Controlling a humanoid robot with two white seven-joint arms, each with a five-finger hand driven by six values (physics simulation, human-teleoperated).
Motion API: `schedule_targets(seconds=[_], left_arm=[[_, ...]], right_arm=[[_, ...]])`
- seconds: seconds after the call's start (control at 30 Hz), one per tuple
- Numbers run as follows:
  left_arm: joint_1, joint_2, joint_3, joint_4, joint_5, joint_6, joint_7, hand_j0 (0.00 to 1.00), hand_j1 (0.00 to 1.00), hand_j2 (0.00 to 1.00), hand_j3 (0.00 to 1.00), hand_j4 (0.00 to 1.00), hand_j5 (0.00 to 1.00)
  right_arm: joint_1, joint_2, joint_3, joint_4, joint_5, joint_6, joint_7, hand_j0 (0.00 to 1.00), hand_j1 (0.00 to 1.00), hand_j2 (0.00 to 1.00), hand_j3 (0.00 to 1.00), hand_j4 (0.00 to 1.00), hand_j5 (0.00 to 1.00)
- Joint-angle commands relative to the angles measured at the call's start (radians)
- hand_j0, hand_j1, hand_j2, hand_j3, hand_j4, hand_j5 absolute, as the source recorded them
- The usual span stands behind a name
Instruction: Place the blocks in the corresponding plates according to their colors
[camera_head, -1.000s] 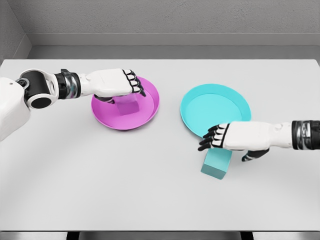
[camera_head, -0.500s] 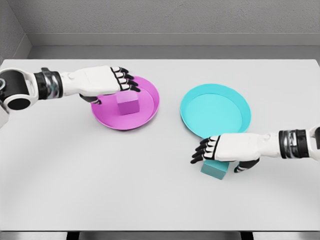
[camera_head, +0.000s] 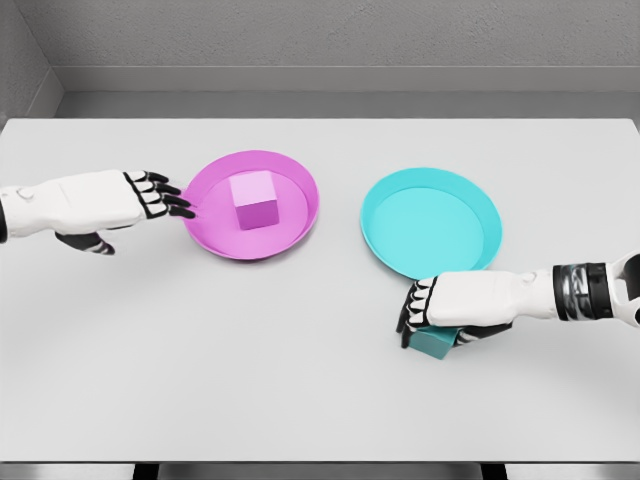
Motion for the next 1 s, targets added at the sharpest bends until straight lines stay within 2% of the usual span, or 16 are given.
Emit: schedule_targets(seconds=[0.0,0.27,0.4,0.73,0.87,0.97], left_arm=[[0.0,0.034,0.044,-0.01,0.018,0.002,0.001,1.0,1.0,1.0,1.0,1.0,1.0],[0.048,0.051,0.077,-0.013,0.018,0.002,-0.002,1.0,1.0,1.0,1.0,1.0,1.0],[0.049,0.049,0.077,-0.031,0.017,0.002,-0.004,1.0,1.0,1.0,1.0,1.0,1.0],[0.058,0.051,0.085,-0.033,0.012,0.002,-0.005,1.0,1.0,1.0,1.0,1.0,1.0],[0.057,0.049,0.085,-0.033,0.009,0.002,-0.005,1.0,1.0,1.0,1.0,1.0,1.0],[0.057,0.049,0.085,-0.031,0.011,0.002,-0.005,1.0,1.0,1.0,1.0,1.0,1.0]], right_arm=[[0.0,0.001,0.002,0.0,0.013,-0.004,0.005,0.52,0.52,0.52,0.52,0.52,0.52],[-0.021,0.001,-0.018,-0.006,0.013,-0.004,0.005,0.52,0.52,0.52,0.52,0.52,0.52],[-0.023,0.001,-0.053,-0.008,0.01,-0.004,0.005,0.52,0.52,0.52,0.52,0.52,0.52],[-0.107,0.001,-0.07,0.002,0.0,-0.004,0.005,0.51,0.51,0.51,0.51,0.51,0.51],[-0.118,0.001,-0.074,0.003,0.0,-0.004,0.005,0.51,0.51,0.51,0.51,0.51,0.51],[-0.144,0.026,-0.082,0.064,0.0,-0.004,0.005,0.51,0.51,0.51,0.51,0.51,0.51]])
